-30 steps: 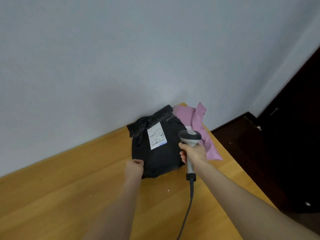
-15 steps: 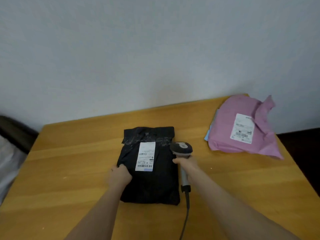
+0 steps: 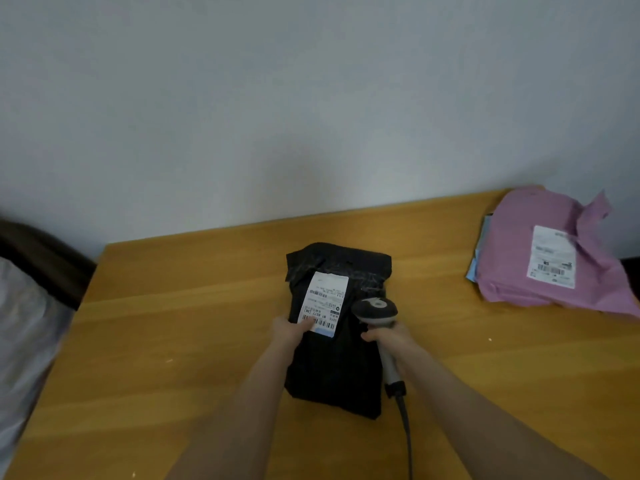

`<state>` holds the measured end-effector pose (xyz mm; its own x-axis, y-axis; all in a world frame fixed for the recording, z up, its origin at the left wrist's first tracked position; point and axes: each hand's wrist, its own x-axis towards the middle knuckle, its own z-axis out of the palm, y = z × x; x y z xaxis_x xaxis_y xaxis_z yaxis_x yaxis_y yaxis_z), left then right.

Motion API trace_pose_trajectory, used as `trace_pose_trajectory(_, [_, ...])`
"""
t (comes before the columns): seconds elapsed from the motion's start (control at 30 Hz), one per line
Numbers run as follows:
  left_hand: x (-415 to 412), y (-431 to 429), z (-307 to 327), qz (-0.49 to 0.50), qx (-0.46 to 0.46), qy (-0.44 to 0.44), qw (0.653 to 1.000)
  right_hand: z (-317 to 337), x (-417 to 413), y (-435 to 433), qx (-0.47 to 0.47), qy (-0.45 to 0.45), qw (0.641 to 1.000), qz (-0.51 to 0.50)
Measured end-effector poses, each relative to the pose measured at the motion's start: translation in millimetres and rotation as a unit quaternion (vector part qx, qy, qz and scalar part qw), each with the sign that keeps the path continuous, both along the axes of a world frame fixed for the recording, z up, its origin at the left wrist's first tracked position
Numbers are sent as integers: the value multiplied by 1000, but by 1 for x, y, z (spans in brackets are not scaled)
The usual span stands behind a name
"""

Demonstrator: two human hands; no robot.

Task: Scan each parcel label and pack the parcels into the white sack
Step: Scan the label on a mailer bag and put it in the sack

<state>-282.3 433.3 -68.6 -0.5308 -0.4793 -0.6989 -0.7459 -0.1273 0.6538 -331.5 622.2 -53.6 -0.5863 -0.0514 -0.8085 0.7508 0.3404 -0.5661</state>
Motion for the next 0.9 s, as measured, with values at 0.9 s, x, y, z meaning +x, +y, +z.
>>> trace_pose_trajectory(0.9, [61,-56,160,144,-21,225,963,200,103,-71,-194,190,962,-12])
